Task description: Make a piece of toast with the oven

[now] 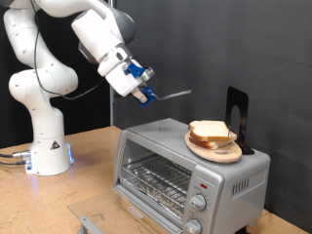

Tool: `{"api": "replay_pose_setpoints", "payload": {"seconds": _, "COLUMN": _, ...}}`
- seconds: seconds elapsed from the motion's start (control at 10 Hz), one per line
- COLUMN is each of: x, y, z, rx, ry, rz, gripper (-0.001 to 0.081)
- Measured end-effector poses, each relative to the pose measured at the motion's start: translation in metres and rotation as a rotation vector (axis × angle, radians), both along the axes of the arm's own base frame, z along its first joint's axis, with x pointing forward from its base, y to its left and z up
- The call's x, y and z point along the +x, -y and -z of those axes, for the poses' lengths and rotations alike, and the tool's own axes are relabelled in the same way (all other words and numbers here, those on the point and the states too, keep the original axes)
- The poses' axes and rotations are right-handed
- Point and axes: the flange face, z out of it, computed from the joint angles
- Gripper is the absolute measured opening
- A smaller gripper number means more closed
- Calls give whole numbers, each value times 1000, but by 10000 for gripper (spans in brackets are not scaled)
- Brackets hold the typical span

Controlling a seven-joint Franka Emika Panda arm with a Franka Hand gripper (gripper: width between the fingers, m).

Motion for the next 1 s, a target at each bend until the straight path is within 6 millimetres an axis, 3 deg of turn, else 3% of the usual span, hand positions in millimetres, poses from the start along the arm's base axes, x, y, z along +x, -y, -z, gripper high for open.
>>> {"api": "replay_pose_setpoints", "payload": {"seconds": 0.5, "x": -18, "y": 75, "z": -8, "rx": 11, "ry": -93, "rz": 54, "gripper": 404}}
{"api": "replay_pose_setpoints", "payload": {"seconds": 0.7, "x": -14, "y": 68, "z": -13, "rx": -33, "ry": -61, "rz": 34, "gripper": 404}}
{"api": "replay_pose_setpoints", "payload": {"seconds": 0.8, "x": -12, "y": 54, "z": -16, "rx": -90, "ry": -91, "rz": -3, "gripper": 404}}
{"api": "replay_pose_setpoints", "payload": {"seconds": 1.0, "x": 0, "y": 33, "z": -30, "rx": -195, "ry": -283, "rz": -28, "gripper": 404}}
